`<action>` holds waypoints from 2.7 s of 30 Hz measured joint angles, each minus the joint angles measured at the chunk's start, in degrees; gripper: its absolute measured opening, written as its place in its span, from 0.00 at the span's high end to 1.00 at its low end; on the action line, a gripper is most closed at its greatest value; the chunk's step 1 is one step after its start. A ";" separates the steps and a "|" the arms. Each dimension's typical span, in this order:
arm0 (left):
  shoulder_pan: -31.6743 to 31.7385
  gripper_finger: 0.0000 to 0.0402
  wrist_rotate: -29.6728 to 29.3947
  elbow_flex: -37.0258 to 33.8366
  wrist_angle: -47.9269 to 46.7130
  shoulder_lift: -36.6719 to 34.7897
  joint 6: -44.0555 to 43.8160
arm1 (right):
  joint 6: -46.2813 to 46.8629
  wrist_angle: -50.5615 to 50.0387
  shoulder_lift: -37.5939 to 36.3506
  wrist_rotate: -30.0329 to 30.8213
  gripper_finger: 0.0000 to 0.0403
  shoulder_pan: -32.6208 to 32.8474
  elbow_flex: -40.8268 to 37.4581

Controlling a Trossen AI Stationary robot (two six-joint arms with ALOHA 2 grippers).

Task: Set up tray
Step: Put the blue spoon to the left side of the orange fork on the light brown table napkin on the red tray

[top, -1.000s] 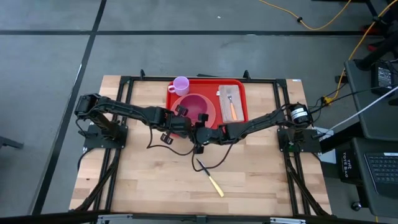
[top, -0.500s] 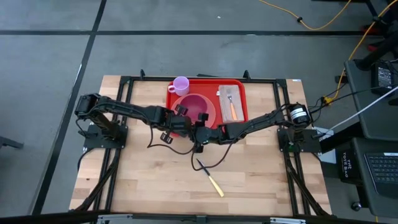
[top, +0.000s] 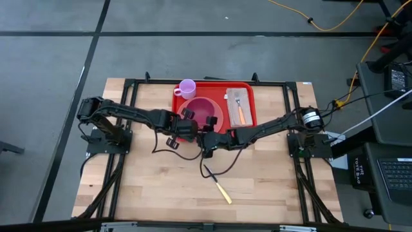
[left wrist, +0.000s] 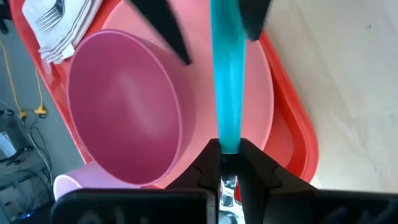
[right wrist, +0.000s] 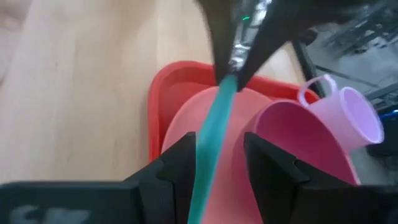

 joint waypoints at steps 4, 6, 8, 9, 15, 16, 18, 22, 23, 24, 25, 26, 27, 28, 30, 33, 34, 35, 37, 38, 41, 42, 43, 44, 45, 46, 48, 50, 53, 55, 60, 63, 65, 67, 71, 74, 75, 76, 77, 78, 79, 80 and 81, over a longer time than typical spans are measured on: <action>0.00 0.96 0.41 -0.04 0.06 0.00 1.24 | 1.22 -0.86 0.45 -1.98 0.65 -0.20 0.02; 0.00 0.96 0.63 -0.04 0.21 -0.01 1.86 | 1.81 -0.99 0.47 -2.02 0.65 -0.17 0.02; 0.00 0.96 0.62 0.03 0.16 -0.12 2.34 | 1.87 -1.19 0.47 -2.03 0.65 -0.17 0.02; 0.00 0.96 0.62 0.26 0.13 -0.13 2.38 | 1.92 -1.42 0.47 -2.08 0.65 -0.15 0.02; -0.32 0.96 0.50 2.16 -0.29 -0.15 2.91 | 1.96 -0.53 0.45 -1.88 0.65 -0.15 0.02; -0.33 0.96 0.55 2.21 -0.28 -0.15 3.05 | 1.93 -0.44 0.44 -1.83 0.65 -0.15 0.02; -0.33 0.96 0.57 2.23 -0.37 -0.15 3.10 | 1.95 -0.46 0.40 -1.85 0.65 -0.23 0.02; -0.31 0.96 0.51 2.25 -0.70 -0.15 2.33 | 1.98 -0.50 0.38 -1.75 0.65 -0.63 0.02; -0.33 0.96 0.44 2.25 -0.70 -0.15 2.35 | 2.04 -0.51 0.38 -1.63 0.65 -0.69 0.02; -0.39 0.96 0.24 2.25 -0.70 -0.15 2.35 | 2.21 -0.54 0.38 -1.65 0.65 -0.80 0.02; -0.47 0.96 0.01 2.25 -0.76 -0.28 2.33 | 2.64 -0.58 0.38 -1.69 0.65 -0.86 0.04; -0.53 0.96 -0.09 2.25 -0.72 -0.45 2.33 | 3.23 -0.59 0.38 -1.69 0.65 -0.97 0.07; -0.62 0.96 -0.16 2.27 -0.68 -0.58 2.33 | 3.32 -0.63 0.38 -1.68 0.65 -1.10 0.07; -0.66 0.96 -0.26 2.27 -0.66 -0.61 2.33 | 3.34 -0.81 0.36 -1.70 0.65 -1.23 0.09; -0.70 0.96 -0.21 2.27 -0.70 -0.64 2.02 | 3.42 -0.92 0.36 -1.72 0.65 -1.38 0.09; -0.70 0.96 0.26 2.27 -0.70 -0.76 1.34 | 3.42 -0.98 0.36 -1.88 0.65 -1.56 0.09; -0.70 0.96 0.46 2.27 -0.70 -0.76 1.06 | 3.40 -0.99 0.36 -1.86 0.65 -1.57 0.09; -0.70 0.96 0.55 2.27 -0.70 -0.76 0.81 | 3.38 -0.94 0.36 -1.85 0.65 -1.57 0.09; -0.72 0.96 0.80 2.27 -0.80 -0.79 0.49 | 3.35 -0.42 0.36 -1.85 0.65 -1.55 0.09; -0.72 0.96 1.00 2.27 -0.83 -0.81 0.37 | 3.32 -0.16 0.36 -1.85 0.65 -1.55 0.09; -0.70 0.96 1.13 2.27 -0.82 -0.85 0.17 | 3.39 0.00 0.36 -1.05 0.65 -1.55 0.07; -0.70 0.96 1.12 2.27 -0.78 -0.85 0.03 | 3.45 0.02 0.36 -0.60 0.65 -1.55 0.07; -0.70 0.96 1.11 2.27 -0.74 -0.85 -0.18 | 3.55 0.08 0.36 -0.13 0.65 -1.55 0.09; -0.70 0.96 1.12 2.27 -0.73 -0.85 -0.40 | 3.80 0.12 0.36 -0.03 0.65 -1.55 0.07; -0.70 0.96 1.12 2.27 -0.74 -0.85 -0.70 | 4.30 0.17 0.36 0.09 0.66 -1.55 0.09; -0.70 0.96 1.12 2.27 -0.72 -0.85 -0.75 | 4.60 0.21 0.36 0.22 0.66 -1.55 0.08; -0.70 0.96 1.14 2.27 -0.70 -0.85 -0.77 | 4.72 0.27 0.36 0.29 0.67 -1.55 0.09; -0.70 0.96 1.14 2.27 -0.70 -0.85 -0.92 | 4.80 0.28 0.36 0.32 0.69 -1.55 0.08; -0.70 0.96 1.21 2.28 -0.62 -0.85 -1.87 | 4.80 0.33 0.36 1.04 0.72 -1.55 0.08; -0.74 0.96 1.52 2.30 -0.60 -0.85 -2.77 | 4.83 0.33 0.36 1.18 0.74 -1.55 0.08; -1.99 0.96 1.30 2.30 -0.82 -0.85 -3.24 | 5.07 0.33 0.36 1.38 0.78 -1.53 0.09; -2.62 0.96 0.73 2.30 -0.92 -0.84 -3.26 | 5.11 0.33 0.36 1.38 0.79 -1.51 0.07; -2.75 0.95 0.46 2.30 -0.92 -0.83 -3.27 | 5.16 0.35 0.36 1.38 0.79 -1.51 0.09; -2.84 0.93 -0.24 2.30 -0.94 -0.81 -3.93 | 5.01 0.37 0.36 1.40 0.79 -1.51 0.08; -3.01 0.86 -1.96 2.30 -0.83 -0.79 -6.29 | 4.72 0.32 0.36 1.66 0.79 -1.57 0.08; -3.02 0.81 -1.94 2.30 -0.86 -0.79 -7.24 | 4.76 0.30 0.34 1.53 0.80 -1.62 0.08; -3.02 0.79 -1.62 2.30 -0.90 -0.79 -7.56 | 4.76 0.32 0.32 1.31 0.80 -1.62 0.09; -3.02 0.78 -1.18 2.30 -0.92 -0.79 -8.17 | 4.78 0.28 0.32 1.21 0.80 -1.62 0.09; -3.02 0.77 -0.70 2.30 -0.90 -0.79 -8.84 | 4.78 0.22 0.32 1.00 0.80 -1.62 0.09; -3.02 0.75 -0.43 2.29 -0.92 -0.79 -9.48 | 4.80 0.19 0.32 0.91 0.80 -1.62 0.09; -3.02 0.74 -0.47 2.27 -0.92 -0.79 -9.77 | 4.80 0.19 0.32 0.88 0.80 -1.62 0.09; -3.03 0.73 -0.67 2.28 -0.90 -0.79 -9.85 | 4.80 0.20 0.32 0.91 0.80 -1.62 0.09; -3.10 0.72 -0.98 2.26 -0.90 -0.96 -9.91 | 4.78 0.23 0.31 0.92 0.80 -1.63 0.09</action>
